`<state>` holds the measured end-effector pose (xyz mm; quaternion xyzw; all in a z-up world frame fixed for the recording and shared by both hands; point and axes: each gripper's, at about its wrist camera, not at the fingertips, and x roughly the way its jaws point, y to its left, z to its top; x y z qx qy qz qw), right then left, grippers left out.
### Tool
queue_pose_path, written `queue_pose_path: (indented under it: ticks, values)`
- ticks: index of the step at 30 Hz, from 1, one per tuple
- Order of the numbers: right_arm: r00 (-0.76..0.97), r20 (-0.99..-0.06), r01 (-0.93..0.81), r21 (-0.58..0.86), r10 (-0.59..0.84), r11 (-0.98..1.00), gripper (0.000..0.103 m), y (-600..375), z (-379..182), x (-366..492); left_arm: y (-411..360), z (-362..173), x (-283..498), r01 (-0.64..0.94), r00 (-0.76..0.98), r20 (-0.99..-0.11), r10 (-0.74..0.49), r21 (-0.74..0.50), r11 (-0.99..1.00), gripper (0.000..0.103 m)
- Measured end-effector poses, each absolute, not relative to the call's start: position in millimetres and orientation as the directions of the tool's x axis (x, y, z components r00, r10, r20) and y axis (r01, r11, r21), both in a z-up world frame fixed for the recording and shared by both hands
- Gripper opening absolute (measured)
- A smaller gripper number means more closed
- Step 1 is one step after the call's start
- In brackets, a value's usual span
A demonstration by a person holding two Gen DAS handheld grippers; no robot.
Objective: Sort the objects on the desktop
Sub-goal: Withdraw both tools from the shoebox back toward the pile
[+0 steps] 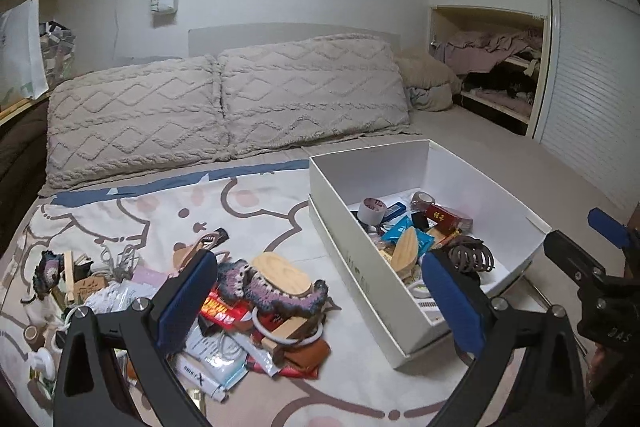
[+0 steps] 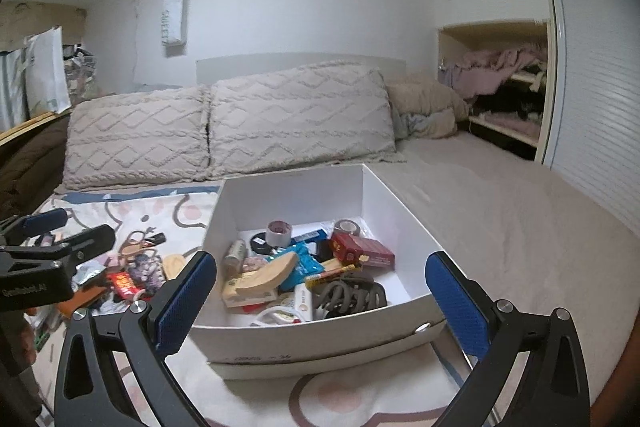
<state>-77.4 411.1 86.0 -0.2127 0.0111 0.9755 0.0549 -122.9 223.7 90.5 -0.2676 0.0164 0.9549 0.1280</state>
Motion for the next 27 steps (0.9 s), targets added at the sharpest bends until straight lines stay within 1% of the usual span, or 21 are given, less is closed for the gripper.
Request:
queue_pose_path:
  ticks: [4,10,21,27]
  values:
    - [-0.903,-0.406,-0.123,-0.063,0.138,-0.990,0.103,395,88,-61,217,91,-106,-0.255,-0.831,-0.503,0.239,-0.037,-0.966,0.103]
    - [-0.911,-0.391,-0.103,-0.089,0.130,-0.991,0.103,377,90,-42,206,95,-76,-0.270,-0.846,-0.473,0.246,-0.018,-0.963,0.103]
    - [-0.902,-0.416,-0.069,-0.119,0.113,-0.991,0.103,355,80,-11,191,97,-23,-0.279,-0.873,-0.427,0.237,0.038,-0.959,0.103]
    - [-0.899,-0.421,-0.071,-0.133,0.121,-0.989,0.103,351,81,7,182,90,-3,-0.283,-0.866,-0.435,0.249,0.015,-0.959,0.103]
